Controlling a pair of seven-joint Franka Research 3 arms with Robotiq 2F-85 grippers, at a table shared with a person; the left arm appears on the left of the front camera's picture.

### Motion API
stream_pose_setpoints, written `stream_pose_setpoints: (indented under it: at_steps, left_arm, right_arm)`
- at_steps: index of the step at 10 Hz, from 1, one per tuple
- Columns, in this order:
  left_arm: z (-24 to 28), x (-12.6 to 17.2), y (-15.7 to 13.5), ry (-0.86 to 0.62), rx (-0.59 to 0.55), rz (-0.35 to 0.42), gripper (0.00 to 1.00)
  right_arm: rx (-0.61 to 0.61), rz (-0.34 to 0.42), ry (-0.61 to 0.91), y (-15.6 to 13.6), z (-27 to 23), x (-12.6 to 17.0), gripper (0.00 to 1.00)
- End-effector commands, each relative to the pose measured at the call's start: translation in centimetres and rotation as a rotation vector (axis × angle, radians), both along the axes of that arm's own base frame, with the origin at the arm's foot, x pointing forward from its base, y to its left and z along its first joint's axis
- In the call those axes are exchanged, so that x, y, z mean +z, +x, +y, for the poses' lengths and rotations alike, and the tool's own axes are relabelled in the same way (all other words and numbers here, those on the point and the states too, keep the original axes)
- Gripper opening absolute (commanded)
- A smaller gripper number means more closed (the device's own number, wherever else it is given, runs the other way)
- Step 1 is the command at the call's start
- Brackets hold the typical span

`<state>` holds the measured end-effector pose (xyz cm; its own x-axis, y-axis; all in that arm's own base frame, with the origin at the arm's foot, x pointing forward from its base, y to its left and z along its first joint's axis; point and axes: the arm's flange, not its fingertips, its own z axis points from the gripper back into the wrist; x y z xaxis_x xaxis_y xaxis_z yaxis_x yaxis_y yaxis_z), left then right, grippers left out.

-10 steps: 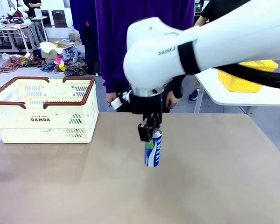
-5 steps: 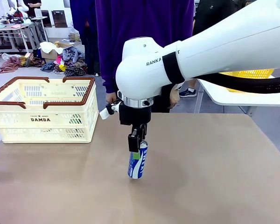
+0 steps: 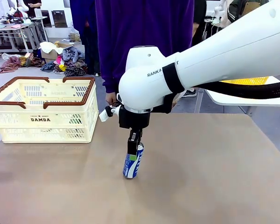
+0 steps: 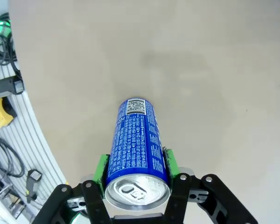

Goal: Place the drinks into the Shopping basket.
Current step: Pick up one drink and place it into the Shopping basket.

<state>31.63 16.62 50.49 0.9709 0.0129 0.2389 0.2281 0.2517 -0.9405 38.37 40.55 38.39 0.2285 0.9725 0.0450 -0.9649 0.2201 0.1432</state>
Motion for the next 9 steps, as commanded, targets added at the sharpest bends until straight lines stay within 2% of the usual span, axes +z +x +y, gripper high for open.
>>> stream_pose_setpoints:
  at_steps: [1, 2, 3, 6, 9]
  left_arm:
    - [-0.1, 0.2, -0.3, -0.005, -0.002, 0.005, 1.0]
    - [-0.1, 0.2, -0.3, -0.005, -0.002, 0.005, 1.0]
    - [-0.1, 0.2, -0.3, -0.005, -0.002, 0.005, 1.0]
    - [-0.1, 0.2, -0.3, -0.005, -0.002, 0.005, 1.0]
    - [-0.1, 0.2, -0.3, -0.005, -0.002, 0.005, 1.0]
  right_arm:
    - [0.04, -0.017, 0.036, -0.5, -0.9, -0.5, 0.37]
    - [0.047, -0.011, 0.03, -0.4, -1.0, -0.6, 0.94]
    - [0.049, -0.002, 0.018, -0.3, -1.0, -0.7, 1.0]
    - [0.038, 0.014, 0.029, 0.4, -1.3, -0.1, 1.0]
    - [0.059, 0.116, -0.03, 0.9, -1.8, 0.6, 1.0]
